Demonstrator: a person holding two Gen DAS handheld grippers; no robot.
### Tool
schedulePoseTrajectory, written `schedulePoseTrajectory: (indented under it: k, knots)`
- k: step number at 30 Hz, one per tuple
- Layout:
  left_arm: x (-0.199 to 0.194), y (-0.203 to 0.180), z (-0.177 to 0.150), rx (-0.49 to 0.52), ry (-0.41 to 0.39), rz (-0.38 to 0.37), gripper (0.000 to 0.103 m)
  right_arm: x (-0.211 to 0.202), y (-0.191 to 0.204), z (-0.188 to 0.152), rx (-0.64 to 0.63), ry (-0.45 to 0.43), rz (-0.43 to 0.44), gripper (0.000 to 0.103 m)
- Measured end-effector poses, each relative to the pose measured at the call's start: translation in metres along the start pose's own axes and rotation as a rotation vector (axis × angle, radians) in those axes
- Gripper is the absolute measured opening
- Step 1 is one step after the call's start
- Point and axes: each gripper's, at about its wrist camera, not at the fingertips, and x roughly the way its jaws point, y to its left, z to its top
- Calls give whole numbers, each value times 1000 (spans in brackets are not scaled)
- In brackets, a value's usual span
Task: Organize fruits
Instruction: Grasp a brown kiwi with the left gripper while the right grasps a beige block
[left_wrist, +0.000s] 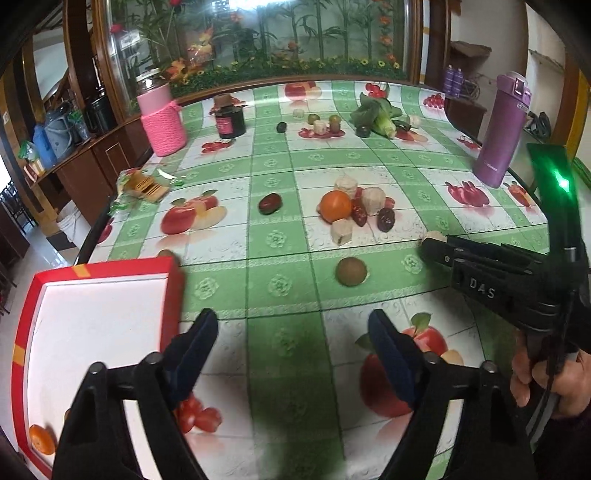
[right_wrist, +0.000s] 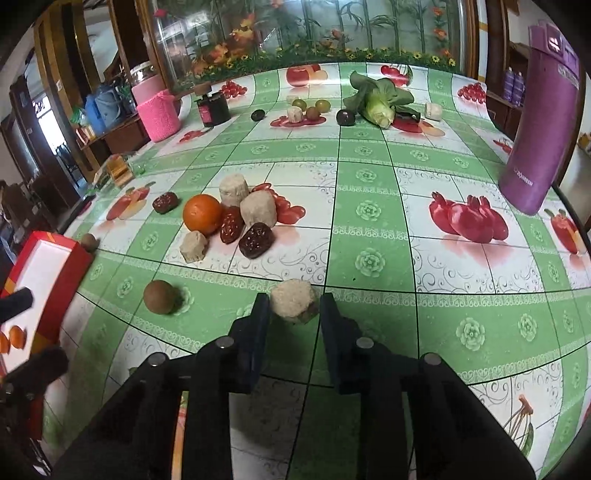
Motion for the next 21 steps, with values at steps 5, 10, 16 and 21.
schedulePoseTrajectory:
  k: [5, 10, 16, 21]
  knots:
    - [18, -16, 13, 13, 21, -19, 61, -18, -16, 6, 104, -75, 36, 30]
    - [34, -31, 20, 27, 42, -28, 56, -32, -32, 8, 187, -129, 41, 30]
    - [55, -34, 23, 7, 77, -42, 40, -31, -30, 10, 196, -124, 72, 30]
    - [64, -38, 24, 5, 85, -75, 26, -32, -30, 9, 198, -124, 89, 30]
